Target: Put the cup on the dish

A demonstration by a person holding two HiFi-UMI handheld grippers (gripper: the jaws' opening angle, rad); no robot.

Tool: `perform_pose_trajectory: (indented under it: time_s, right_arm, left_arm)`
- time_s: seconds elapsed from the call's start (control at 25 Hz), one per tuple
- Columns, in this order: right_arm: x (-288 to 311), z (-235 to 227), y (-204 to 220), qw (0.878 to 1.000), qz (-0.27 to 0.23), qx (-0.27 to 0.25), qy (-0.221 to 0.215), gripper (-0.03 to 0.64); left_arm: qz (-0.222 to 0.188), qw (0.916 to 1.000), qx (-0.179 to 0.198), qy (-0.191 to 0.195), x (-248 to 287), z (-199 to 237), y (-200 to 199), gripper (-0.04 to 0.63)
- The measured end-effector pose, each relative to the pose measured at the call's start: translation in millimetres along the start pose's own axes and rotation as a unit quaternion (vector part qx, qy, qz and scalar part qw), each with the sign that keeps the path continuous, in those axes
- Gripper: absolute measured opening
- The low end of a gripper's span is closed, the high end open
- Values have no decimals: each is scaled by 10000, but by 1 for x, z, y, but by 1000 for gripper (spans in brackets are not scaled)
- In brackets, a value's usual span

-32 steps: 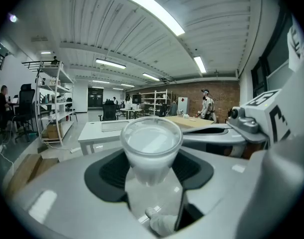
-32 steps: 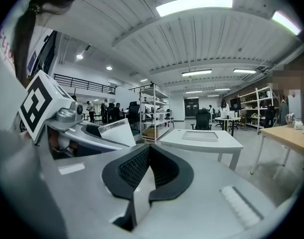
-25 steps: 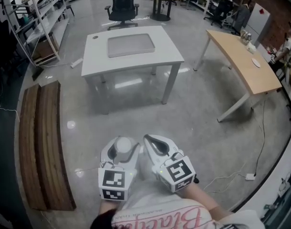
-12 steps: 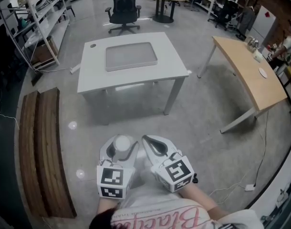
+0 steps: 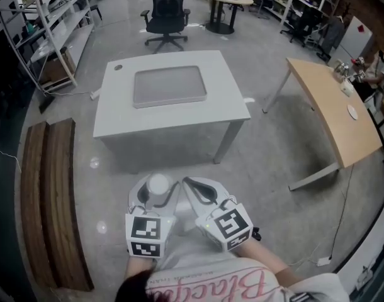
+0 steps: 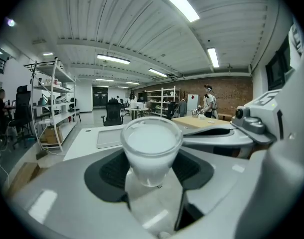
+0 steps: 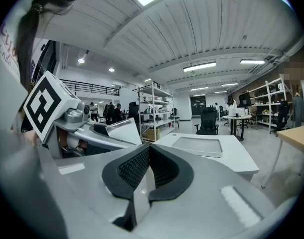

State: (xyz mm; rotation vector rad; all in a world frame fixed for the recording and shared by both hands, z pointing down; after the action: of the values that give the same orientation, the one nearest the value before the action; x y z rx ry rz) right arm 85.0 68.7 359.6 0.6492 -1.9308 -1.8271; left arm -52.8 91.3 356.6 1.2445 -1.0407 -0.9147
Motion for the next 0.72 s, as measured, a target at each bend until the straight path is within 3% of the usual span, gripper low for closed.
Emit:
perform_pose_trajectory:
  time_s: [0.72]
  right_arm:
    - [42, -71, 6, 9994, 44, 94, 320, 2]
  left_arm:
    - [227, 9997, -3, 50, 83, 28, 2, 255]
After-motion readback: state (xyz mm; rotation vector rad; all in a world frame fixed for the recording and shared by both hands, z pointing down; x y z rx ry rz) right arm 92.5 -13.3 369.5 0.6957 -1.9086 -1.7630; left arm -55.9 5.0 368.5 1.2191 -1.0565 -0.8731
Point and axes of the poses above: the fingertips, and each gripper's own axes: x forward along the fingers, z to its left, y out of its underside, the point moved 9 cm from there along -x, backward along the fingers, and after that the axes turned 15 degrees about -z, right-handed, at the moved point
